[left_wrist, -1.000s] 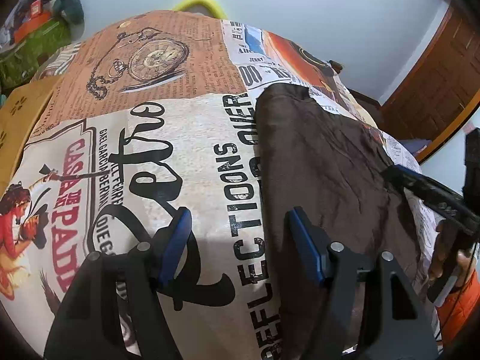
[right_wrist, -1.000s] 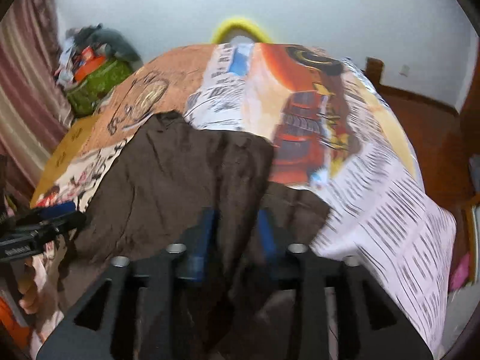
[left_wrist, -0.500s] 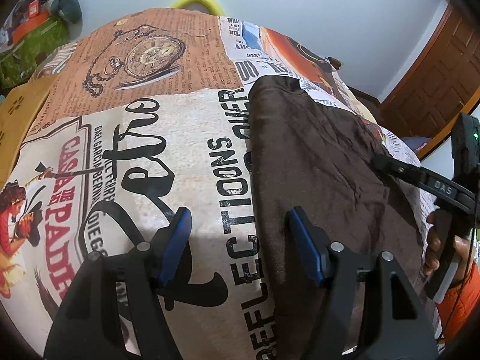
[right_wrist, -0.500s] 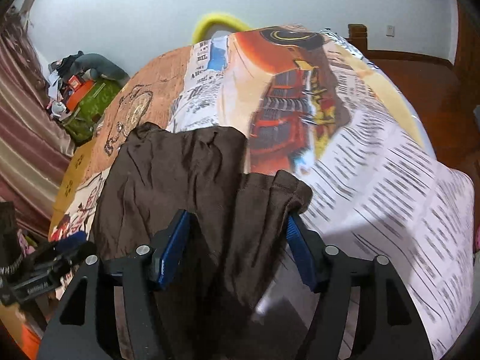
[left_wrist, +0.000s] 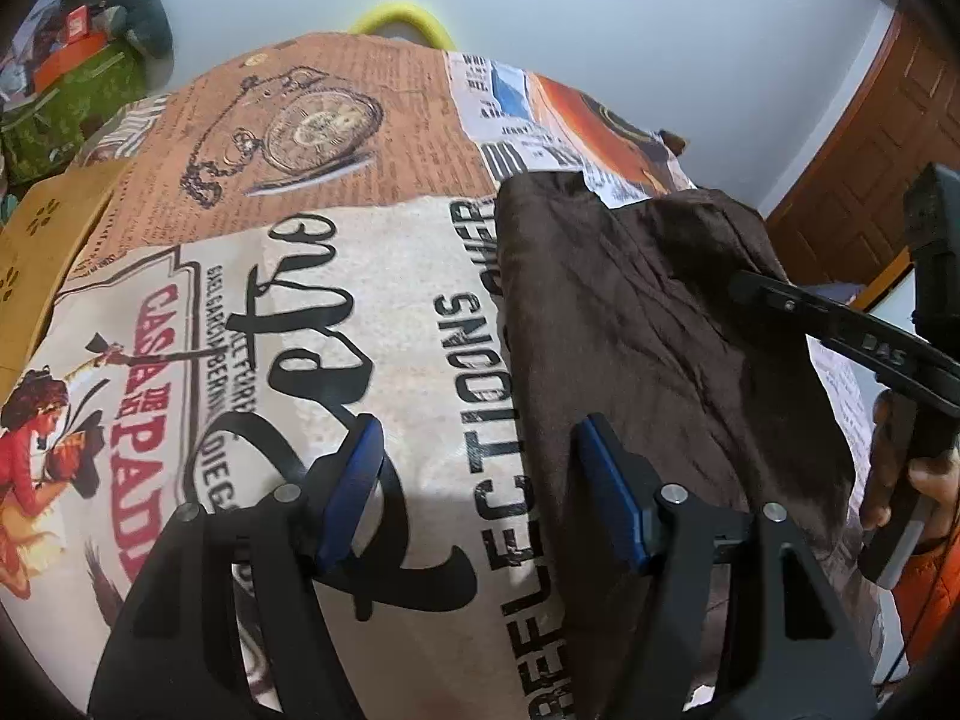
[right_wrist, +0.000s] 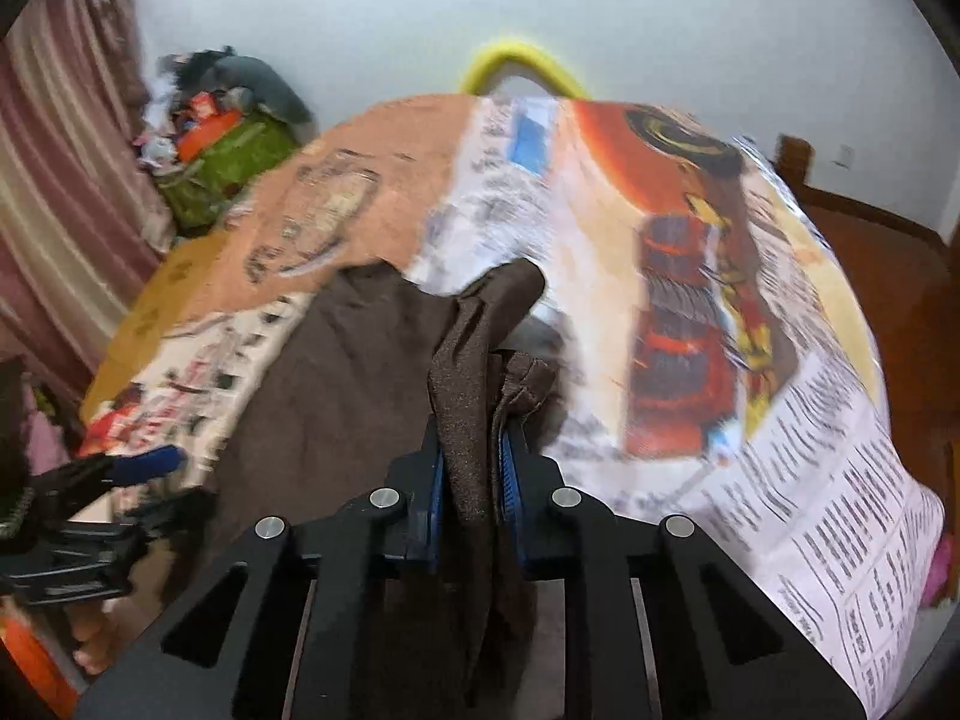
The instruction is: Fold small clothes
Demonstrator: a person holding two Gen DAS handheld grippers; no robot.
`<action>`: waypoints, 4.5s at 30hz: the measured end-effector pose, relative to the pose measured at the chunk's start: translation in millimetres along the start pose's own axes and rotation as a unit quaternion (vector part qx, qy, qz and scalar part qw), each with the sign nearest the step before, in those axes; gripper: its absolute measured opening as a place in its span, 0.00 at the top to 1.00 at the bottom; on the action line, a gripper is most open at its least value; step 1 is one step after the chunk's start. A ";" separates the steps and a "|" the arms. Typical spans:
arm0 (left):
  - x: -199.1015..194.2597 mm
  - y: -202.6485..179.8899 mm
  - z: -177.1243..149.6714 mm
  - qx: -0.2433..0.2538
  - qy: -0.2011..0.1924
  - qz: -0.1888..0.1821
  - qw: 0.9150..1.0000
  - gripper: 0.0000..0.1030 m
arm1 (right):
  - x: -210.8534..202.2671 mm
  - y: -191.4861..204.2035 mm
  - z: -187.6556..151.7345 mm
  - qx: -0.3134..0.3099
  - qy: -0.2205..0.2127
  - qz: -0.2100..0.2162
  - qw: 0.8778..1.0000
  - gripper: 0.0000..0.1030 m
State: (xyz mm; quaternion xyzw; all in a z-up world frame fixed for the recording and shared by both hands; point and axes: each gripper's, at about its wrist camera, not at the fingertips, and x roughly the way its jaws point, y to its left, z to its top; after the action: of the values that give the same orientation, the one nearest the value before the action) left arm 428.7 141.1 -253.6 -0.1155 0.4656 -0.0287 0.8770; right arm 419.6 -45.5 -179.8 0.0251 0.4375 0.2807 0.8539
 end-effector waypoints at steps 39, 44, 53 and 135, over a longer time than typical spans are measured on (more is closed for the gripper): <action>-3.1 -28.8 -53.5 0.140 0.064 0.083 0.985 0.20 | -16.8 -0.6 -93.0 -0.124 0.077 -0.070 0.987 0.47; -15.9 -26.5 -67.2 0.148 0.071 0.087 0.983 0.20 | -25.2 4.1 -100.4 -0.120 0.089 -0.057 0.987 0.47; -58.0 -17.0 -31.3 0.108 0.016 0.068 0.992 0.20 | -59.7 -10.0 -54.9 -0.039 0.028 -0.009 0.999 0.41; -152.3 90.6 12.7 0.048 -0.081 0.090 0.992 0.91 | 28.6 190.4 20.9 -0.084 0.013 0.158 0.984 0.91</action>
State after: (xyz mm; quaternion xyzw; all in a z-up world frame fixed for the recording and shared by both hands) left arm 347.9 255.4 -144.1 -0.0332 0.3996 0.0375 0.9153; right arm 361.5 133.2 -132.9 0.0183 0.4141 0.4480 0.7921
